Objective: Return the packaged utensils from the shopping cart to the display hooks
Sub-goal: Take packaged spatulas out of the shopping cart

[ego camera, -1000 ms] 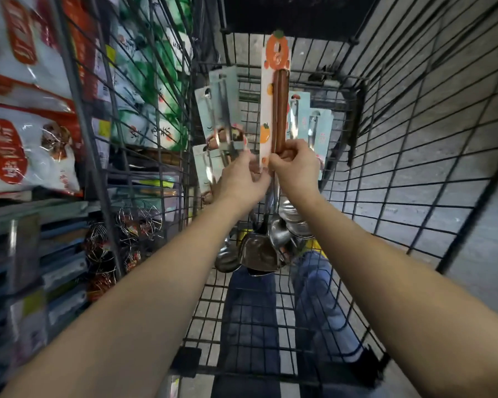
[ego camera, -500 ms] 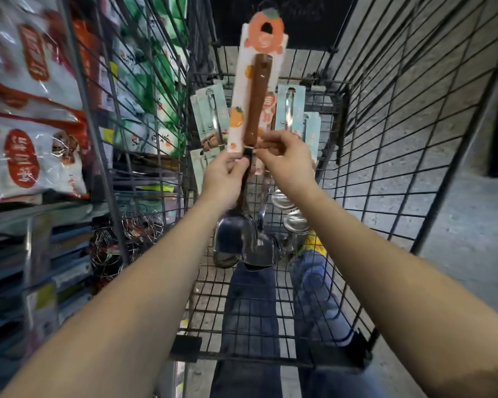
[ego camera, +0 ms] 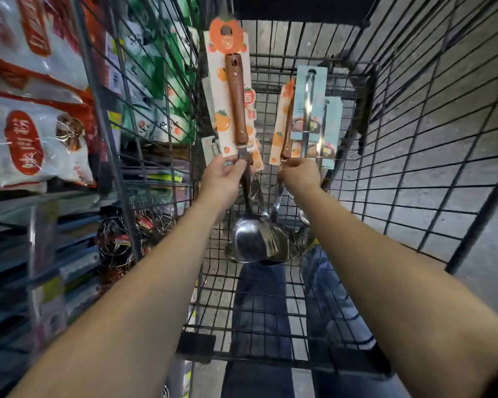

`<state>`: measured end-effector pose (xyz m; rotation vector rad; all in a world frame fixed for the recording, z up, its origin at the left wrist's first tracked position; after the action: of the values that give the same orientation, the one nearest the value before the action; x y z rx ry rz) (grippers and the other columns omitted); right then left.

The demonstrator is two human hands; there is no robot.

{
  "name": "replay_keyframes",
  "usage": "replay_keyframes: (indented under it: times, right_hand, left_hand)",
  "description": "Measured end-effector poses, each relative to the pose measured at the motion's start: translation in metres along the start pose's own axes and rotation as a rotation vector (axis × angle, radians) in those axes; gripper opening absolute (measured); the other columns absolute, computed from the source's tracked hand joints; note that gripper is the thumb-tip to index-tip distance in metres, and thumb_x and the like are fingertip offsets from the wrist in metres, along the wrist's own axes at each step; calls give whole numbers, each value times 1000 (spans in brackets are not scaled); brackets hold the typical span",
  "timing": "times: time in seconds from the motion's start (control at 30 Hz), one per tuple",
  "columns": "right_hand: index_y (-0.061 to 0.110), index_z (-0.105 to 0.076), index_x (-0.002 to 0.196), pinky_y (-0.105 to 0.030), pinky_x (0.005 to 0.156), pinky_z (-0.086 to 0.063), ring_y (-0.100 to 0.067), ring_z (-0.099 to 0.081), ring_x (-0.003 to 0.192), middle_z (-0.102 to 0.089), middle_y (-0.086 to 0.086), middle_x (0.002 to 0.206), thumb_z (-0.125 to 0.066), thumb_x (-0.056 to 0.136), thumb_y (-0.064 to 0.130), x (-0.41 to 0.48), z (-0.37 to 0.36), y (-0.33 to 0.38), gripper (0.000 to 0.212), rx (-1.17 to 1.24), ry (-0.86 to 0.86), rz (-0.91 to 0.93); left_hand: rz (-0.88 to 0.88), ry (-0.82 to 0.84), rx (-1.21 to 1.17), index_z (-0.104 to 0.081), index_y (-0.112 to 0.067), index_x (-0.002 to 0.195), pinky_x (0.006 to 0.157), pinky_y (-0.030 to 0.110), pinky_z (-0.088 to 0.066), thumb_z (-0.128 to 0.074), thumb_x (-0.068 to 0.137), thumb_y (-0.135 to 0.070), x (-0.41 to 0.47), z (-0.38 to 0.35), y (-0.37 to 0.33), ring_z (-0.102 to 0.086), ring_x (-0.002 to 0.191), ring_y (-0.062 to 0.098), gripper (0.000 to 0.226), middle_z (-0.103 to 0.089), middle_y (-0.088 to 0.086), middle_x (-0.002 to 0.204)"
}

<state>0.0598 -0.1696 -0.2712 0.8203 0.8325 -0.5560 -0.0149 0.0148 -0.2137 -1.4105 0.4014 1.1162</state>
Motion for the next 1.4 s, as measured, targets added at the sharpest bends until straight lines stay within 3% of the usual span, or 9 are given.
replay_keyframes:
  times: [0.17, 0.33, 0.67, 0.87, 0.97, 1.1, 1.23, 1.33, 1.4]
  right_hand:
    - [10, -59, 143, -34, 98, -56, -25, -66, 112, -69, -9, 130, -70, 93, 5, 9, 9, -9, 52, 5, -67, -18]
    - [7, -61, 138, -41, 102, -57, -27, -68, 113, -70, -10, 121, -76, 87, -1, 20, 1, -18, 53, 125, 25, -96]
    - [13, -56, 101, -42, 85, -63, -25, -68, 92, -66, -10, 101, -79, 85, -3, 18, -19, -16, 31, 289, 93, -113]
    - [13, -43, 126, -36, 80, -64, -22, -71, 93, -63, -4, 103, -79, 82, -8, 1, -9, -15, 60, 412, 75, -125]
    - [1, -62, 121, -41, 90, -63, -29, -75, 101, -74, -11, 109, -77, 84, -7, -7, -12, -14, 40, 377, 159, -80]
    - [0, -68, 114, -25, 64, -57, -19, -72, 81, -77, -12, 100, -75, 88, -3, -26, -5, -9, 27, 452, 246, -58]
    - [2, -72, 107, -25, 66, -50, -22, -62, 81, -74, -15, 100, -68, 97, 4, -48, 16, 0, 11, 463, 300, -24]
    - [6, -72, 100, -23, 62, -47, -14, -60, 72, -74, -6, 91, -64, 99, 2, -64, 34, 13, 9, 419, 281, 33]
    - [6, -71, 102, -30, 73, -56, -19, -68, 82, -77, -7, 96, -63, 100, 3, -72, 45, 20, 9, 395, 255, 69]
  left_hand:
    - [16, 23, 20, -62, -21, 121, 97, 41, -56, -60, 103, -23, 3, -7, 7, -71, 105, 15, 18, -77, 0, 114]
    - [31, 70, 7, -63, -27, 112, 103, 49, -55, -59, 103, -26, 7, -12, 13, -73, 109, 16, 9, -80, -3, 106]
    - [44, 75, 7, -65, -23, 108, 102, 56, -54, -63, 101, -24, 9, -8, 16, -73, 108, 24, 8, -80, 4, 108]
    - [32, 40, -14, -64, -17, 109, 99, 53, -57, -62, 102, -17, -5, -4, 12, -74, 105, 26, 7, -79, 9, 105]
    - [36, 58, -31, -62, -21, 108, 100, 50, -57, -60, 104, -16, -17, -3, 11, -74, 107, 24, 7, -80, 7, 101]
    - [10, 56, -41, -64, -17, 116, 95, 47, -60, -64, 100, -16, -34, 1, 7, -76, 104, 24, 16, -79, 11, 107]
    - [-76, 95, -52, -62, -15, 116, 74, 27, -63, -64, 100, -11, -61, 3, -9, -77, 96, 23, 16, -78, 16, 103]
    - [-102, 87, -75, -62, -15, 116, 77, 35, -64, -65, 100, -10, -79, 6, -22, -78, 91, 23, 17, -78, 13, 100]
    - [-105, 87, -86, -61, -12, 121, 80, 37, -64, -65, 100, -12, -90, 7, -29, -78, 92, 22, 22, -79, 10, 103]
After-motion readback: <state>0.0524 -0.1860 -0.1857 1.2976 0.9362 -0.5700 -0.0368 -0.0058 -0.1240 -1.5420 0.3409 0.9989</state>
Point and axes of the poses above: each hand's wrist, its own x-axis towards the middle knuckle, its own z-axis out of the back of the hand, y = z × x, the point moved 8 cm from there along x, towards the middle knuckle
